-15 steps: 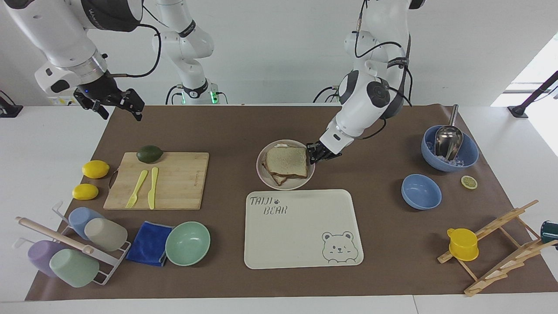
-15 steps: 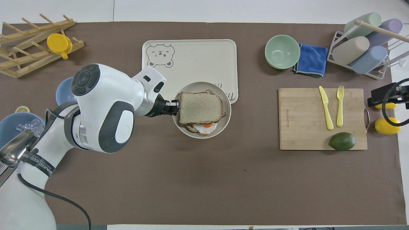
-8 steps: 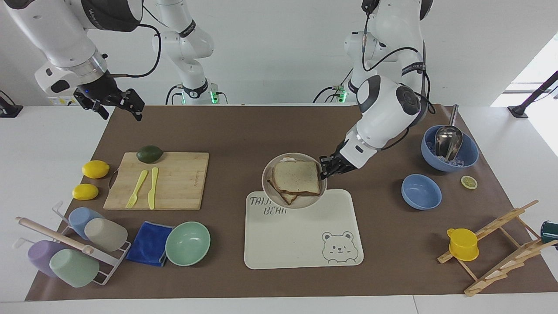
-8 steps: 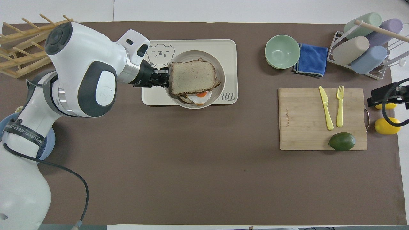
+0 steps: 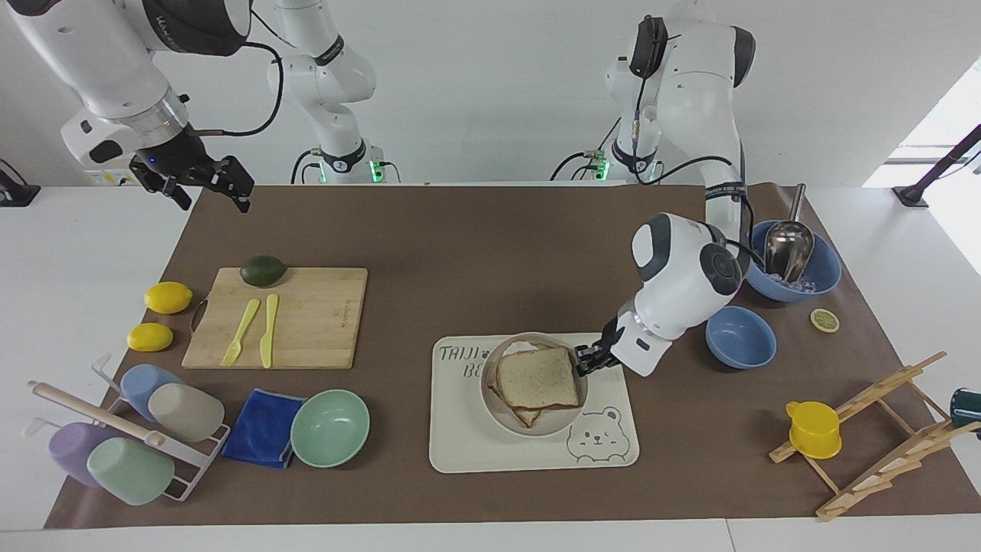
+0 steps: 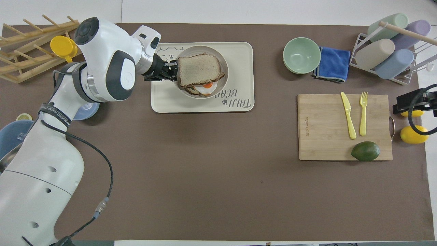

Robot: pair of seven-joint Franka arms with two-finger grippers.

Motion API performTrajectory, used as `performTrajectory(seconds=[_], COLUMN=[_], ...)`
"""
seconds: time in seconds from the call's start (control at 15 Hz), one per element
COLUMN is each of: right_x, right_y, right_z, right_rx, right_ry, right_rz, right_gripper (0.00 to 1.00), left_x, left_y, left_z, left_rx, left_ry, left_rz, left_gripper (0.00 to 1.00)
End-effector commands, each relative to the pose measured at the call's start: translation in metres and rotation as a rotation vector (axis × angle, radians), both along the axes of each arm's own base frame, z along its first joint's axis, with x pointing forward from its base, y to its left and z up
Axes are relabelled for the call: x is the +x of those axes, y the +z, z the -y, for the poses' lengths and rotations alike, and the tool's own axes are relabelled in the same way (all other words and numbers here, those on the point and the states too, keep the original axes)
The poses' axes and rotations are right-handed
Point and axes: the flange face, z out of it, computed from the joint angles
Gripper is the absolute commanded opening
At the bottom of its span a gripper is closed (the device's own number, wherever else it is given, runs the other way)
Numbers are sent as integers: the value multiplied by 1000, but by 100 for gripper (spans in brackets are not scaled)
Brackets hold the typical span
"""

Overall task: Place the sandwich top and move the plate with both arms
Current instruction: 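Slide the plate with the left gripper onto the bear-print tray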

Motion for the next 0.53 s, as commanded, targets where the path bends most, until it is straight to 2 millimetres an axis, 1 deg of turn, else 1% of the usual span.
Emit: performTrajectory(seconds=[0.0, 0.07, 0.13, 0.27, 0.33, 0.4, 0.47], right_x=[-1, -1, -1, -1, -1, -1, -1], right_y=[-1, -1, -1, -1, -1, -1, -1], right_z=[0, 0, 0, 0, 0, 0, 0], right_rx=[20, 19, 19, 19, 19, 20, 20], right_ry=[3, 6, 6, 5, 6, 5, 5], right_rz=[-13, -13, -13, -13, -13, -13, -13], right_gripper=[100, 100, 100, 100, 100, 100, 100], left_x=[-3, -6, -9, -12, -12, -12, -13], left_y=[-7, -16, -18, -15, -16, -22, -24], left_z=[0, -3, 0, 5, 4, -5, -6], left_rx=[22, 27, 29, 28, 29, 35, 35], left_ry=[18, 29, 25, 20, 21, 24, 28], left_rz=[49, 60, 60, 63, 61, 61, 68], left_gripper=[0, 0, 0, 0, 0, 0, 5])
